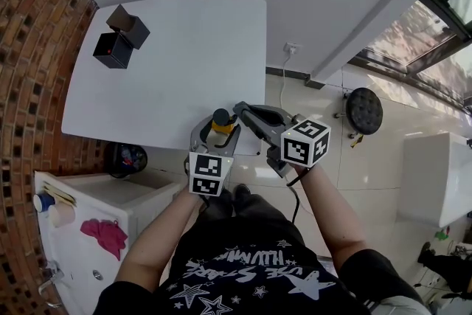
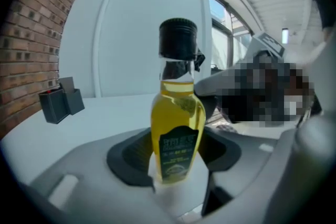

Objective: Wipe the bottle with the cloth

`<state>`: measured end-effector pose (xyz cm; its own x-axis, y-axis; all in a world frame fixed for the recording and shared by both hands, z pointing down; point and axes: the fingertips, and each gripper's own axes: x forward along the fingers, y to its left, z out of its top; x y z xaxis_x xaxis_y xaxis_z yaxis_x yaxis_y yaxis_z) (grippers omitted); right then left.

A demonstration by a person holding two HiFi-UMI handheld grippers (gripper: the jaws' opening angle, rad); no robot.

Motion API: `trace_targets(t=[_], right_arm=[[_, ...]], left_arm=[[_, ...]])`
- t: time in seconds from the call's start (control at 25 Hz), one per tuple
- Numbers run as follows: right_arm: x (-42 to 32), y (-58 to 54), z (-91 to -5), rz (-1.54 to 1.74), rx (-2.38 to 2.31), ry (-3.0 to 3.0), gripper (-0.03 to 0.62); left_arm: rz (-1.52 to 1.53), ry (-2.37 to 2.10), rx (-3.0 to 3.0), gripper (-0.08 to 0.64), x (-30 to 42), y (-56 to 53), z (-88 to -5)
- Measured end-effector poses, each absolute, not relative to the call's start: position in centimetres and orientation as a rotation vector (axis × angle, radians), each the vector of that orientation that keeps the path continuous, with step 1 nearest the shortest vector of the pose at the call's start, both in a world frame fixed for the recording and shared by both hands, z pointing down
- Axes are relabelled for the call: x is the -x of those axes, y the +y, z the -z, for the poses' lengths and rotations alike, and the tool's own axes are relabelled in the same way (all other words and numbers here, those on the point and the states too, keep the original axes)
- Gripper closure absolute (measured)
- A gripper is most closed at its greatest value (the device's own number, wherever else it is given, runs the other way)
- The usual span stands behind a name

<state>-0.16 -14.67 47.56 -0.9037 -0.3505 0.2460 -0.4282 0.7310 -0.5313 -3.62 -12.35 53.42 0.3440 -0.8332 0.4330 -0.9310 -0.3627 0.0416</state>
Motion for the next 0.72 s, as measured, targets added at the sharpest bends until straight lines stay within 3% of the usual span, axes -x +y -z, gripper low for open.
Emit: trace_targets(t=[0.32, 0.72], right_arm=[[2.2, -14.7, -44.7, -1.034, -0.393, -2.876, 0.557], [2.5, -14.7, -45.4, -1.172, -0.550, -2.859, 0.557]], left_arm=[[-0.493, -1.202, -2.632, 0.308, 3.2, -11.8, -53.1], [-0.472, -0.948, -2.781, 0.308, 3.2, -11.3, -53.1]])
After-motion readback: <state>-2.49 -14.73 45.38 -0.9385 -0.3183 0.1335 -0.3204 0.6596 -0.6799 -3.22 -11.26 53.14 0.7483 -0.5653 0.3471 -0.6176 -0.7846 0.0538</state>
